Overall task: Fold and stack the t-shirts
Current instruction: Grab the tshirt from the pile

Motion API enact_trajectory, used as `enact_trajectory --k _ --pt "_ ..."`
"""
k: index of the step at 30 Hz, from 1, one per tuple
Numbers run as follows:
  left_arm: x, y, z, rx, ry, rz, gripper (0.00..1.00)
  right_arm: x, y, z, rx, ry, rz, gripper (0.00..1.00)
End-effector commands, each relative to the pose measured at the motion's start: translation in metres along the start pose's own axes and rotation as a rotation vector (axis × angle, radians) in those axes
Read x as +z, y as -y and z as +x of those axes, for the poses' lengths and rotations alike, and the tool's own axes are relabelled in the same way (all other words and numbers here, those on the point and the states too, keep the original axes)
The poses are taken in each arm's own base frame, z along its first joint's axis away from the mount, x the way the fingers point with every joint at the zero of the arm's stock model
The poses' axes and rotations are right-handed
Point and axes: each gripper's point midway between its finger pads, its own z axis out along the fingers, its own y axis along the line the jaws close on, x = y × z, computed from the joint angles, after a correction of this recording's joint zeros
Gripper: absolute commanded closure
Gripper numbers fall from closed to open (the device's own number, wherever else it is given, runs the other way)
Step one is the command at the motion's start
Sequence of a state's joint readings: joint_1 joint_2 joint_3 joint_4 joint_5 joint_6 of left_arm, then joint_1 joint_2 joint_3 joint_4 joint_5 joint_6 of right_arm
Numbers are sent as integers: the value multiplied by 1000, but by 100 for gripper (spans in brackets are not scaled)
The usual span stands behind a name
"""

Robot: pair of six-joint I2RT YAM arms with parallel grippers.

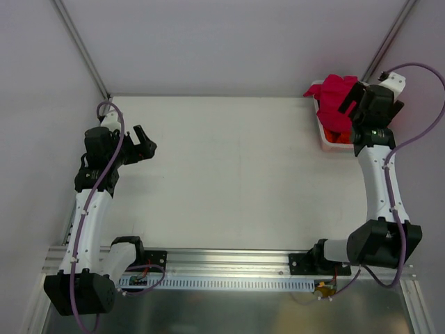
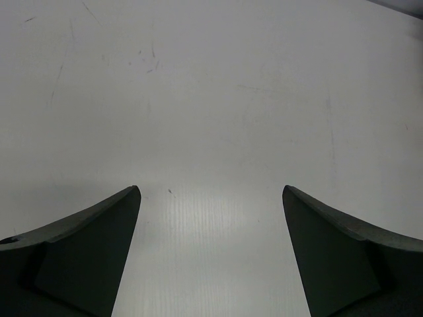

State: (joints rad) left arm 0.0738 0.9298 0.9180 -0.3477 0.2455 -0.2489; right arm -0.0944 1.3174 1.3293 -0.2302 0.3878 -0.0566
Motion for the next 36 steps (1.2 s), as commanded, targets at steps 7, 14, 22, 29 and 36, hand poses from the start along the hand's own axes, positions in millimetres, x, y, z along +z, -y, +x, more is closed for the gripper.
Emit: enact_trajectory --k 7,14,22,29,36 --pt "-8 13 -25 22 68 54 8 53 1 -15 -42 -97 -35 3" --pt "-6 11 -20 2 59 42 7 103 -14 -1 -58 -183 -54 3" --pt "-4 4 -13 -4 47 18 7 145 -20 17 -37 -223 -27 3" --pt "-5 2 -11 -10 51 7 6 163 -23 41 -39 -273 -23 1" --pt "-8 3 -12 -8 63 8 5 158 -21 45 -40 -284 -24 4"
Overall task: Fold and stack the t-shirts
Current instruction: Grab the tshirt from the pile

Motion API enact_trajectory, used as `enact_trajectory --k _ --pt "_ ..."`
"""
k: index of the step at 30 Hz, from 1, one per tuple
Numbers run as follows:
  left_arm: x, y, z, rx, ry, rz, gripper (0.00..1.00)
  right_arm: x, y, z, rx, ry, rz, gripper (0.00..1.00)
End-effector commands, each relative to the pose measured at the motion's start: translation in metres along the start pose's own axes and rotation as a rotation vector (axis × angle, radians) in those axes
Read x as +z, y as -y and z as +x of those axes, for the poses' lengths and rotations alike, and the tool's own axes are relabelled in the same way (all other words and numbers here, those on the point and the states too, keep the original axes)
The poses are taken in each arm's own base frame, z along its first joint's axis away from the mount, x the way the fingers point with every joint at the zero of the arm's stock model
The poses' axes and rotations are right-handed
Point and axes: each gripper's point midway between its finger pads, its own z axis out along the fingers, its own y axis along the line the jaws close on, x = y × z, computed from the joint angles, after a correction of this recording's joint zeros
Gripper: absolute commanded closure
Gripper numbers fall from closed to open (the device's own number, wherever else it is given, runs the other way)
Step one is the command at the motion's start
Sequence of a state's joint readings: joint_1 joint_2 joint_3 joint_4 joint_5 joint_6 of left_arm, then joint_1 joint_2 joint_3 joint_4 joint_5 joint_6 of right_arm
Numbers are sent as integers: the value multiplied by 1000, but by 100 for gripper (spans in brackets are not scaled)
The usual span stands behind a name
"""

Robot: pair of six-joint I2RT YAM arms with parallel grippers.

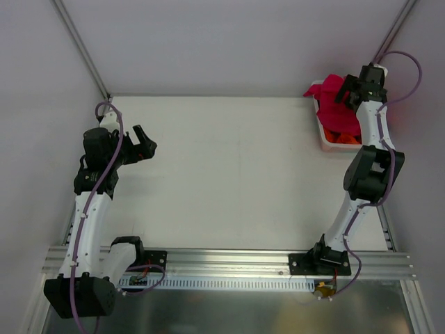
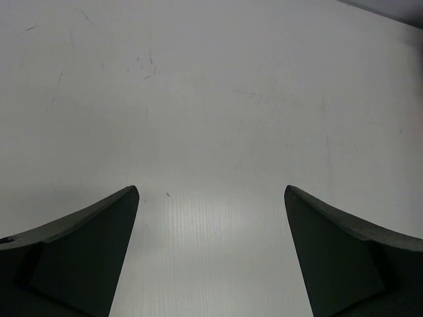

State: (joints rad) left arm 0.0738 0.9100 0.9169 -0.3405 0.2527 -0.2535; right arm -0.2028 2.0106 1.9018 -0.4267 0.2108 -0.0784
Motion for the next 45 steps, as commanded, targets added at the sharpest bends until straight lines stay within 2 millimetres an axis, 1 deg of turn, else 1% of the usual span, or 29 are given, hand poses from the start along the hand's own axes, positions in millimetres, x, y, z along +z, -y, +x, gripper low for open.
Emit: enact_trajectory --k 1,4,9,14,15,17,20,23,25,30,33,34,36,38,41,42,43,45 --pt "-3 -1 -7 -9 38 -6 5 -16 0 -21 23 48 -17 5" --pt "-3 -2 -8 -10 37 -10 5 -16 0 -21 6 46 -19 7" --pt "-6 0 -9 -6 49 -3 4 -10 -2 -12 0 23 -33 9" --pt "-8 0 -11 4 58 -9 2 -6 -2 -7 -5 10 -32 16" --pt "-7 0 -10 3 55 -8 2 -6 -3 -7 -5 12 -37 22" --pt "-7 0 -11 0 54 -8 2 -5 -3 -6 -9 8 -33 26" --pt "-7 -1 -11 2 56 -11 2 -3 -1 -4 -13 5 -26 27" --pt "-9 -2 -11 7 63 -15 2 -1 -2 -1 -20 -1 -28 29" --pt "-9 -2 -11 9 65 -16 1 0 -2 0 -28 -5 -34 33" --pt "-9 0 -16 23 70 -11 1 6 -5 5 -28 -15 -46 35" --pt "-6 -1 -16 25 62 -14 1 7 -7 4 -31 -8 -55 43" --pt "-3 -2 -17 27 56 -15 1 8 -7 5 -31 -8 -57 50" --pt "-1 1 -17 36 43 2 1 10 -8 6 -29 -4 -61 55" --pt "-1 2 -18 31 41 10 1 12 -10 8 -26 -2 -73 62" --pt "-1 3 -19 26 42 12 1 13 -13 10 -13 -3 -84 79" --pt "-2 4 -20 27 45 16 1 12 -12 7 0 7 -79 92" --pt "-2 4 -20 24 47 16 1 9 -11 5 7 15 -74 98" --pt "-3 6 -21 23 51 21 1 6 -10 -1 17 34 -69 100"
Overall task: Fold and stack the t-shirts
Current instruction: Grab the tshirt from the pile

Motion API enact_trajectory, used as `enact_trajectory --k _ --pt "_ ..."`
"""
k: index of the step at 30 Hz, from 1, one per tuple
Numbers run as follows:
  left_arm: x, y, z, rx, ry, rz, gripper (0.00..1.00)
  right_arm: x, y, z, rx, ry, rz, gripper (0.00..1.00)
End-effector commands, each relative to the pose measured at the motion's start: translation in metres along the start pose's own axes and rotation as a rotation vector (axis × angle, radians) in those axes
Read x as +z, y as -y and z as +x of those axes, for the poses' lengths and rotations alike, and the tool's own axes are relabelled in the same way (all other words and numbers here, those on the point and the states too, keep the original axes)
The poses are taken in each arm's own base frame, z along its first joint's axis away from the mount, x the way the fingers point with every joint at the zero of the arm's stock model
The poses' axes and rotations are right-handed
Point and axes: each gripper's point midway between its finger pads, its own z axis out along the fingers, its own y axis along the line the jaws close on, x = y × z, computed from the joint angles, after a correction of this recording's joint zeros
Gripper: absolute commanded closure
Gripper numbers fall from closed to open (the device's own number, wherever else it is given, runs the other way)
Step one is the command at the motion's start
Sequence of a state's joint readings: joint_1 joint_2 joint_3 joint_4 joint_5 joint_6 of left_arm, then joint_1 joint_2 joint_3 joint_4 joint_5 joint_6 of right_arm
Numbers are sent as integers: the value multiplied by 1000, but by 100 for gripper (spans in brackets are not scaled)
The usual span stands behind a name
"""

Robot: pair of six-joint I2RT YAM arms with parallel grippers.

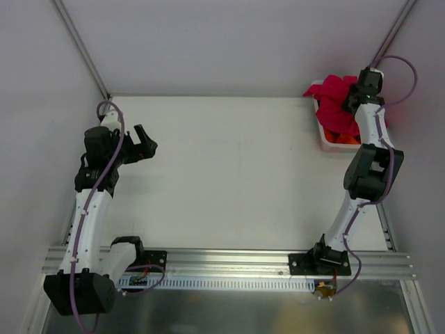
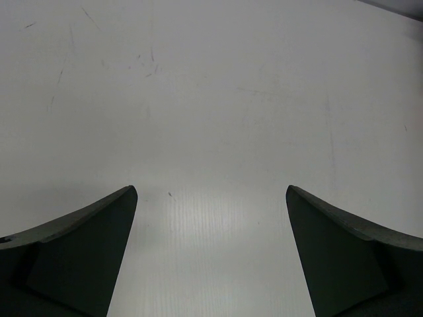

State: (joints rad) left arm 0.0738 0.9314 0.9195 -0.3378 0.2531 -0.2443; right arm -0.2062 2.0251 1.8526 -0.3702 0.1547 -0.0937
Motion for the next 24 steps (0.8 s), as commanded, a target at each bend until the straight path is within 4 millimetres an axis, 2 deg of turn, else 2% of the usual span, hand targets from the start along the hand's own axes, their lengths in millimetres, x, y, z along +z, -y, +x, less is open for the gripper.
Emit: enact_trajectory --k 1,6,12,24 --pt "-8 8 -20 18 63 27 1 -11 -3 -20 27 63 -20 100" --pt "-3 6 -14 12 37 26 1 -27 -3 -40 25 128 -27 100" --pt "2 8 -15 10 21 39 1 -36 -12 -53 42 169 -78 100" --pt "-4 12 -19 10 39 55 1 -73 -4 -82 41 299 -62 100"
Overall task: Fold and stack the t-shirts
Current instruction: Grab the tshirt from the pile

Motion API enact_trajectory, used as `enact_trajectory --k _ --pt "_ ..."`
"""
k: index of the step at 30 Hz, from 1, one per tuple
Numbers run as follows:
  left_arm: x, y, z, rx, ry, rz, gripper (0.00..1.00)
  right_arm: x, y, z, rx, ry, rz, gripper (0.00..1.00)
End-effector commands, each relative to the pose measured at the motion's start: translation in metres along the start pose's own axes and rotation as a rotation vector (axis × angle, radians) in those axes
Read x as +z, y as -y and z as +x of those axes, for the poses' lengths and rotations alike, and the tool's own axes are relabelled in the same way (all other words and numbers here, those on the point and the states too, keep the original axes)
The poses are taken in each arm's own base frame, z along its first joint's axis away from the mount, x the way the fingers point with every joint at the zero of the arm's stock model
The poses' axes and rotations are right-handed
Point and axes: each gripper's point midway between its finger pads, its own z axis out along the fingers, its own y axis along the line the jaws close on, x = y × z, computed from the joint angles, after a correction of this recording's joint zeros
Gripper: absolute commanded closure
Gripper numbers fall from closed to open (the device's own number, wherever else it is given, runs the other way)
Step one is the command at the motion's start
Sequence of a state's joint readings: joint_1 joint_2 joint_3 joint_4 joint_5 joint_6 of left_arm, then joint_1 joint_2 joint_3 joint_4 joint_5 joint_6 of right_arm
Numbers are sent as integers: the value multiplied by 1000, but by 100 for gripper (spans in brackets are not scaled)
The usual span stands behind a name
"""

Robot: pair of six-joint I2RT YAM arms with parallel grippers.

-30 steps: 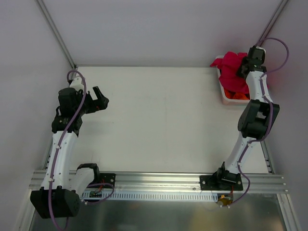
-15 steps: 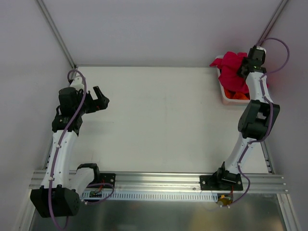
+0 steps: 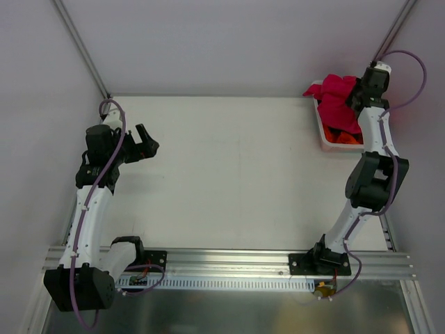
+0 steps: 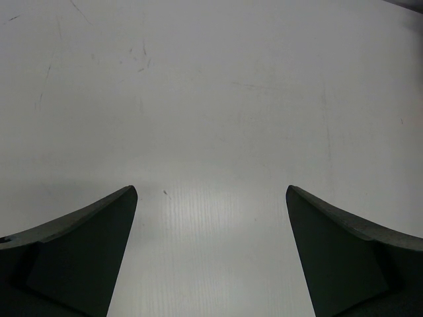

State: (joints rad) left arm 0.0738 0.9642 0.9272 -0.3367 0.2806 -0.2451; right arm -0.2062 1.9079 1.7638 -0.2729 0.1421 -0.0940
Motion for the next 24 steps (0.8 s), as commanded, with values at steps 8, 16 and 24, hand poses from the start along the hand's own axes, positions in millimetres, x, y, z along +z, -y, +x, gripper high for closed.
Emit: enact_trajectory --k 8,16,24 --pt "-15 13 -19 20 72 50 1 -65 0 -86 15 296 -22 100" --pt "-14 15 -21 23 71 58 1 -99 -1 -131 8 413 -30 100" --pt "-12 19 -29 34 86 79 1 -165 -17 -213 80 614 -121 100"
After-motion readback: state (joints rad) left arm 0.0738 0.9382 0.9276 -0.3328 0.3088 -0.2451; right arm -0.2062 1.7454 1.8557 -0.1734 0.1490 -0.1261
